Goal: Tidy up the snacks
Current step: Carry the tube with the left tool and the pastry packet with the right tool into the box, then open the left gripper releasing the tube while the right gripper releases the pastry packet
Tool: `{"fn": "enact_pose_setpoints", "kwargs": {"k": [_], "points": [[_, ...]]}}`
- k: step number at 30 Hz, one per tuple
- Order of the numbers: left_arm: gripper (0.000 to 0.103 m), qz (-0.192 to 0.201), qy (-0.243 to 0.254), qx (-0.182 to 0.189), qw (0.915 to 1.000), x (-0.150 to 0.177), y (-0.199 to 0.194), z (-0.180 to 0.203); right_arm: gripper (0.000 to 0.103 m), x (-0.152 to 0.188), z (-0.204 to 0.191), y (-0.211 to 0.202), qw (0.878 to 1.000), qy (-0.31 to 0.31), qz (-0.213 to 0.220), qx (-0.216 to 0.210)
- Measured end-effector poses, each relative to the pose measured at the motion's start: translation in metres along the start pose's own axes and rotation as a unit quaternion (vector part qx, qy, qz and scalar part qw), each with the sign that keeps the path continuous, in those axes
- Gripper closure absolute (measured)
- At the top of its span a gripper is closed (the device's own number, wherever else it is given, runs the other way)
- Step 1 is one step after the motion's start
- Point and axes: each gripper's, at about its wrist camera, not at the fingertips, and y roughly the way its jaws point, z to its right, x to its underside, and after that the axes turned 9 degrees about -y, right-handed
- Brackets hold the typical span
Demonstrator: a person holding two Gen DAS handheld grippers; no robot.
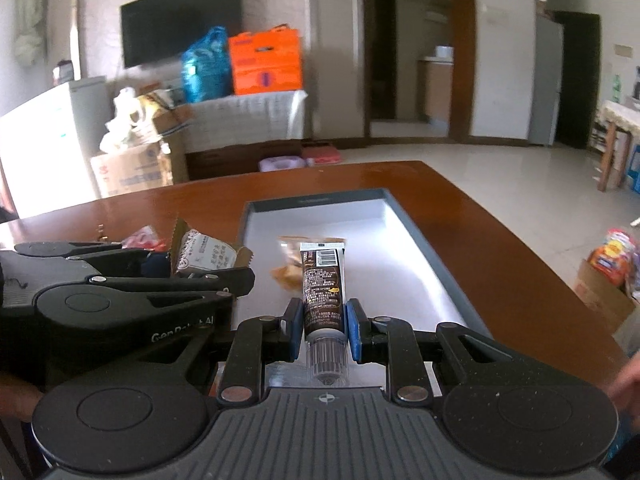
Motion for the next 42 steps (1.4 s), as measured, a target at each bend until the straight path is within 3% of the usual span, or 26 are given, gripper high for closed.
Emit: {"fn": "enact_pose_setpoints", "kwargs": {"k": [12,23,30,32,42], "points": [[0.066,-0.009,-0.004,0.013,0.9999,0.006,0.028,0.014,0.078,0.014,0.016,0.014,0.999,0.019,-0.014,0.031],[0.062,-0.001,-0.002,0.009,1.0,0.008,0.03,0.017,0.078,0.014,0.015,0.017,0.999,0.028,-0.013,0.037],[0.049,0.014,0.003,0.0,0.9999,0.008,0.025,0.017,0.076,0.017,0.016,0.012,0.998,0.03,0.0,0.049],[0.038,0.015,0.001,-0.014,0.9998,0.007,0.026,0.016,0.072,0.018,0.017,0.012,0.998,0.033,0.0,0.053],[0.024,0.023,-0.015,-0.027,0.9993,0.006,0.019,0.007,0.066,0.016,0.016,0.01,0.998,0.033,0.01,0.055]]}}
